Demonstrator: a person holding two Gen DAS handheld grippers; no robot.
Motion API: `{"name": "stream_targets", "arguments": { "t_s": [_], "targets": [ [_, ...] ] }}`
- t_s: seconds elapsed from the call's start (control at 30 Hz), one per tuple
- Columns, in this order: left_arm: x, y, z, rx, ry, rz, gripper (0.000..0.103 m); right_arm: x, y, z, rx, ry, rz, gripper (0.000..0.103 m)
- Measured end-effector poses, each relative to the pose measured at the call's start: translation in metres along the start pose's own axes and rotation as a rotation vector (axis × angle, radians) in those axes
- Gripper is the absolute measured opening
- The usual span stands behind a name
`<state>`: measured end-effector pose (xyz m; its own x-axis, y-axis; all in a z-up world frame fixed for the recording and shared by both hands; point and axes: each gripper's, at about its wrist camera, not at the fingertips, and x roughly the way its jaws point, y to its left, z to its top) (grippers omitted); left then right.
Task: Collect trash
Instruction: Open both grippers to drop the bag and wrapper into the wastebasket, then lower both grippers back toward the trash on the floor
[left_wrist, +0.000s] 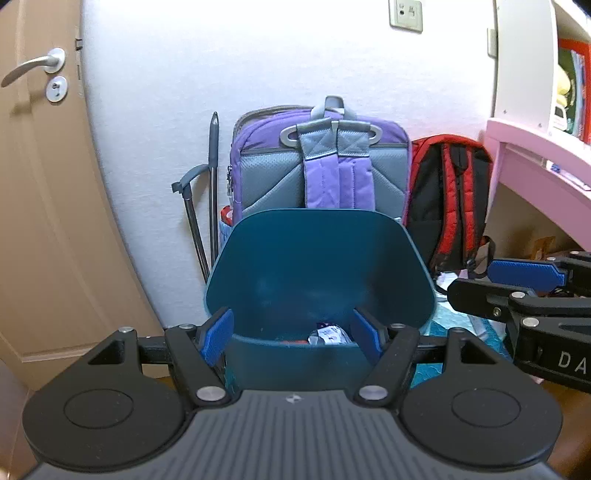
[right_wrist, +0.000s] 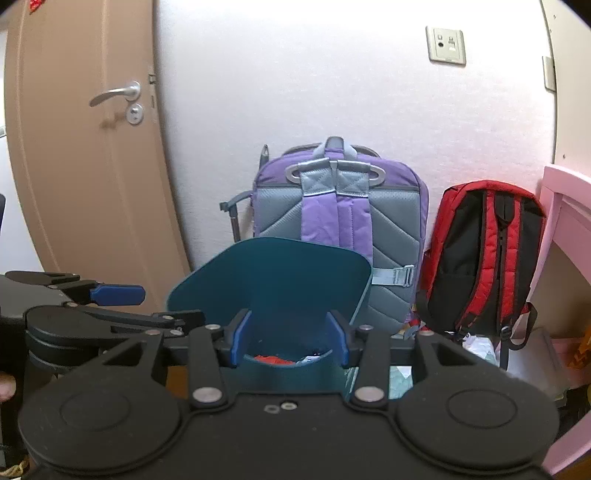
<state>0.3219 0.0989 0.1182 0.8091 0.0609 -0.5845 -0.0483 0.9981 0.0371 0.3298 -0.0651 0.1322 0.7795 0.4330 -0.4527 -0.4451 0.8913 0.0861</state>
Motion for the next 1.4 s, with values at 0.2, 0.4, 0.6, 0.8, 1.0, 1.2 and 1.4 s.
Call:
{"name": "stream_targets", "arguments": {
  "t_s": [0.2,0.4,0.6,0.8,1.0,1.2,1.4],
  "targets": [
    [-0.033,0.003,-0.015,-0.028,0.007,-0.031,0.07,-0.03,0.011,-0.012,0.003,0.0,0.033,0.045],
    [-0.055,0.007,-0.041,-0.059,0.009,-0.032,0.085,-0.052,0.016,-0.036,0.022,0.02,0.073,0.046],
    [-0.061,0.008,-0.079,-0.064,0.046,-0.07,0.086,-0.061,0.014,-0.074,0.008,0.055,0.089,0.048],
    [-0.049,0.009,-0.122,-0.095,0.098,-0.091,0.098,-0.052,0.006,-0.118,0.057,0.126,0.097,0.049],
    [-0.017,0.017,-0.172,-0.135,0.17,-0.121,0.098,-0.03,-0.004,-0.176,0.097,0.227,0.07,0.05],
    [0.051,0.034,-0.228,-0.183,0.341,-0.087,0.098,0.019,-0.034,-0.251,0.216,0.412,-0.008,0.05],
    [0.122,0.048,-0.292,-0.205,0.495,-0.042,0.098,0.071,-0.073,-0.33,0.342,0.582,-0.118,0.05]
  ]
}}
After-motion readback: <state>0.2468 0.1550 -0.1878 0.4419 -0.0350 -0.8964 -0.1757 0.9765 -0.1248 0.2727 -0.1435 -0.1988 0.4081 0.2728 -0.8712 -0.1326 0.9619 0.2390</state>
